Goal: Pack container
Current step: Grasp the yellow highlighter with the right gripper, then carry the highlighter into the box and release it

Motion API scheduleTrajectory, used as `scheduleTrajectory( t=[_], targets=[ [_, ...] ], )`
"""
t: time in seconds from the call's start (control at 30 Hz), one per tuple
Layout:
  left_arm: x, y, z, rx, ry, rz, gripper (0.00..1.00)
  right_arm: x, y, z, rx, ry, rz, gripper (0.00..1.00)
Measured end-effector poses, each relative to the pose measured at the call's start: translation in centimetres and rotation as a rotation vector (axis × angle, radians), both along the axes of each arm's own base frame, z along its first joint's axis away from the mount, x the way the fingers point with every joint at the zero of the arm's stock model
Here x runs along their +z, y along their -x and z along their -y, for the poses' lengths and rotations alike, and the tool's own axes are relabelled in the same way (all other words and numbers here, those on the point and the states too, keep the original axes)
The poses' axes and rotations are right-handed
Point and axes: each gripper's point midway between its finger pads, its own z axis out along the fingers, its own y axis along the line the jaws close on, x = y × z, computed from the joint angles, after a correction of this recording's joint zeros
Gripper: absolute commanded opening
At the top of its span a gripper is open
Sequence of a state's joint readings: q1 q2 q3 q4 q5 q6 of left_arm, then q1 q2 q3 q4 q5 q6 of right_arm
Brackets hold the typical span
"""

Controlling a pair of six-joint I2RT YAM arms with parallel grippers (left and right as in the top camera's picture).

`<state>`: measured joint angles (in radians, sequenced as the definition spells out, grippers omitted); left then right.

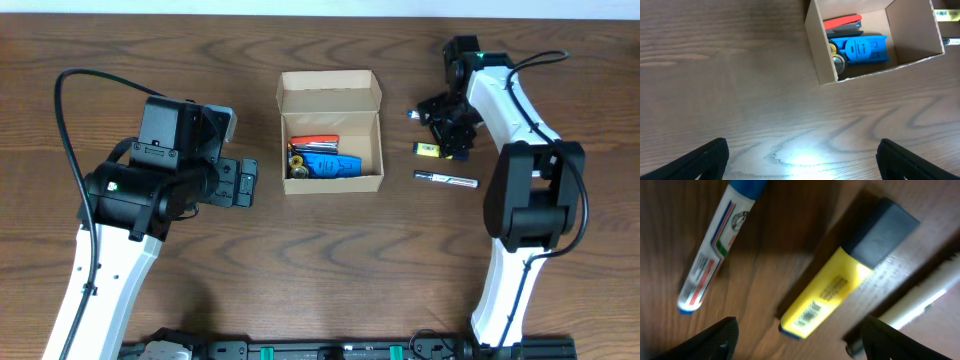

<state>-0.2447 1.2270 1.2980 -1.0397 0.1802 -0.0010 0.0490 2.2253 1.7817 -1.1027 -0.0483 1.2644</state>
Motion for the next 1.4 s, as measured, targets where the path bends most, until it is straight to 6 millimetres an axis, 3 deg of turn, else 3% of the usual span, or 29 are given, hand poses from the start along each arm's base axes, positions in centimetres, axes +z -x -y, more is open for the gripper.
scheduleTrajectory(
  t=[0.23,0.5,0.63,0.87,1.2,1.27,1.4],
  targets=[
    [0.0,0.0,0.0,0.000,0.000,0.000,0.95,-1.5,0.0,0.0,0.000,0.001,-0.022,0.79],
    [0.0,0.0,0.0,0.000,0.000,0.000,0.95,-2.8,-0.3,0.3,-0.006,0.018,-0.028,0.59],
    [0.0,0.0,0.0,0.000,0.000,0.000,0.95,-2.8,-0.4,0.4,-0.004,0.024,-0.025,0.43],
    [0.0,0.0,0.0,0.000,0.000,0.000,0.95,-2.7,-0.2,0.3,-0.003,0.022,-0.036,0.01],
    [0.0,0.0,0.0,0.000,0.000,0.000,0.95,-2.1,1.5,-0.2,-0.004,-0.003,-0.101,0.01],
    [0.0,0.0,0.0,0.000,0.000,0.000,0.95,-1.3,1.5,-0.5,0.002,-0.003,-0.086,0.01],
    [0.0,0.0,0.0,0.000,0.000,0.000,0.95,2.9,0.3,-1.7,0.034,-0.010,0.037,0.01]
  ],
)
